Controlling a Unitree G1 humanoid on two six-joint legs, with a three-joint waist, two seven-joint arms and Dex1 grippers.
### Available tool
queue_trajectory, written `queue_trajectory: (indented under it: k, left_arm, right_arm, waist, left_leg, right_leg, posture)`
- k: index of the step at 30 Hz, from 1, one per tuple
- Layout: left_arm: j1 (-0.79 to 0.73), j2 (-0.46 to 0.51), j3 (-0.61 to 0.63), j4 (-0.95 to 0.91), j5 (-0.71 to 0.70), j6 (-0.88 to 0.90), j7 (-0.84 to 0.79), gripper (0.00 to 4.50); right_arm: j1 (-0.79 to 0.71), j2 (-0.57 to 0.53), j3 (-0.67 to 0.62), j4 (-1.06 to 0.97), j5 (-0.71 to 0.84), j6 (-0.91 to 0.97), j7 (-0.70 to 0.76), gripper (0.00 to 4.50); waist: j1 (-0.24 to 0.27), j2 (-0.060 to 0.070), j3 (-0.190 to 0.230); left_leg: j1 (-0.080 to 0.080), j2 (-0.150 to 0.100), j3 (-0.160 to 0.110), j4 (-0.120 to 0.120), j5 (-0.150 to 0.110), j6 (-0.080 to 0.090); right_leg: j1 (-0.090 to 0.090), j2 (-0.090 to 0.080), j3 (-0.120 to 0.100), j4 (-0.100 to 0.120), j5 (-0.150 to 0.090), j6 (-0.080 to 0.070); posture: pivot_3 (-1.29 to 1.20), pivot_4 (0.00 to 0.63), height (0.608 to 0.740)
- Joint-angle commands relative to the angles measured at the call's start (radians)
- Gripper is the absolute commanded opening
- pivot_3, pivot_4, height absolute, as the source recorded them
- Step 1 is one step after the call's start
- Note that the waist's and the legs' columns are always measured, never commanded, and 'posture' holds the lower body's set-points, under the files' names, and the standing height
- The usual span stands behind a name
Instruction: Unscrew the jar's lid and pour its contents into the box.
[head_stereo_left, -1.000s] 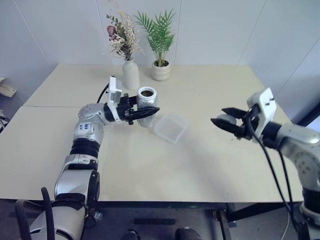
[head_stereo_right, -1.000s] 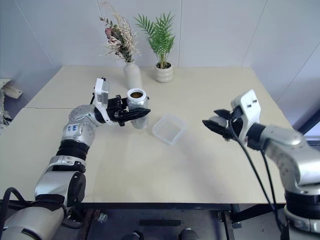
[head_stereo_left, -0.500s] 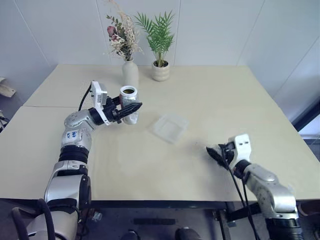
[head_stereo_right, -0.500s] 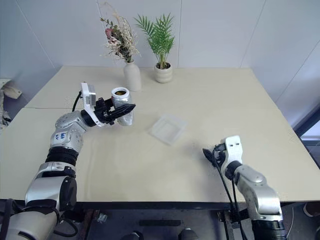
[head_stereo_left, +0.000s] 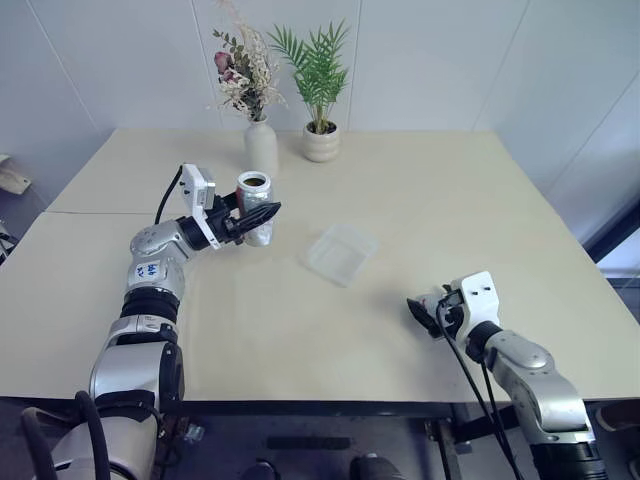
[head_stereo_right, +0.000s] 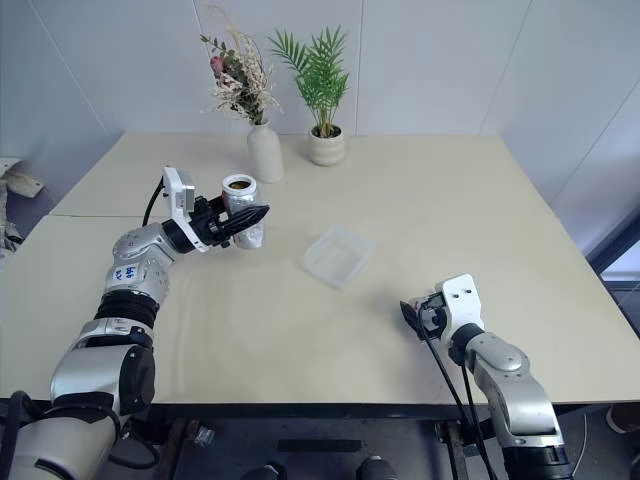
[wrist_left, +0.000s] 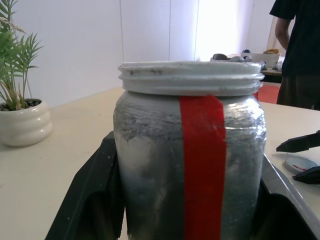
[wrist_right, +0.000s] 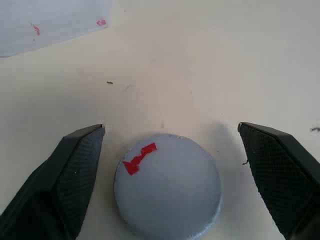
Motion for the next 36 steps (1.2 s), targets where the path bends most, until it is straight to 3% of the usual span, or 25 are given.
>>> queue_trajectory:
  k: [1, 4, 10, 16, 20, 27, 36]
  left_arm:
    - [-0.061, 0.001, -0.006, 0.032, 0.023, -0.053, -0.009, 2.25]
    - [-0.102, -0.006, -0.016, 0.089, 0.048, -0.102, -0.018, 2.25]
    - [-0.219, -0.036, -0.117, 0.23, 0.22, -0.329, 0.05, 2.25]
    - [-0.306, -0.047, -0.272, 0.31, 0.449, -0.527, 0.171, 2.25]
    - [-0.363, -0.039, -0.395, 0.337, 0.628, -0.607, 0.347, 2.25]
    - [-0.514, -0.01, -0.774, 0.348, 1.112, -0.706, 0.923, 2.25]
    - [-0.607, -0.049, -1.086, 0.373, 1.443, -0.737, 1.426, 2.25]
  right_arm:
    - [-0.008, -0.061, -0.033, -0.136, 0.045, 0.043, 0.053, 4.48]
    - [-0.021, -0.12, -0.06, -0.209, 0.102, 0.099, 0.104, 4.48]
    - [0.015, -0.288, -0.2, -0.375, 0.385, 0.135, 0.381, 4.48]
    - [0.071, -0.401, -0.269, -0.366, 0.427, 0.112, 0.487, 4.48]
    - [0.052, -0.434, -0.299, -0.401, 0.495, 0.149, 0.482, 4.48]
    - [0.01, -0.461, -0.355, -0.402, 0.588, 0.188, 0.442, 4.48]
    - [-0.003, -0.47, -0.338, -0.363, 0.571, 0.175, 0.436, 4.48]
  waist:
    - [0.0, 0.0, 0.0]
    - [0.0, -0.001, 0.001]
    - [0.005, -0.003, 0.002]
    - [0.002, -0.006, 0.003]
    - [0.0, -0.008, 0.003]
    - [0.005, -0.016, 0.008]
    - [0.006, -0.017, 0.009]
  left_leg:
    - [0.0, 0.0, 0.0, 0.0, 0.0, 0.0]
    - [0.0, 0.0, 0.0, 0.0, 0.0, 0.0]
    - [-0.001, 0.0, 0.0, 0.0, 0.0, 0.0]
    - [-0.002, 0.0, 0.002, 0.0, -0.002, 0.002]
    - [-0.002, 0.0, 0.004, 0.0, -0.003, 0.002]
    - [-0.002, 0.0, 0.005, 0.0, -0.003, 0.002]
    - [-0.004, 0.0, 0.009, 0.0, -0.006, 0.004]
  right_leg:
    - [0.0, 0.0, 0.0, 0.0, 0.0, 0.0]
    - [0.0, 0.0, 0.0, 0.0, 0.0, 0.0]
    - [0.0, 0.0, 0.0, -0.002, 0.0, 0.0]
    - [0.001, 0.0, 0.001, -0.008, 0.002, 0.003]
    - [0.001, 0.0, 0.004, -0.008, 0.002, 0.004]
    - [0.001, 0.0, 0.005, -0.01, 0.003, 0.005]
    - [-0.001, 0.0, 0.008, -0.013, 0.003, 0.006]
  posture:
    - [0.0, 0.15, 0.74]
    - [0.0, 0.15, 0.74]
    - [0.0, 0.15, 0.74]
    - [0.0, 0.15, 0.74]
    - [0.0, 0.15, 0.74]
    - [0.0, 0.15, 0.74]
    - [0.0, 0.15, 0.74]
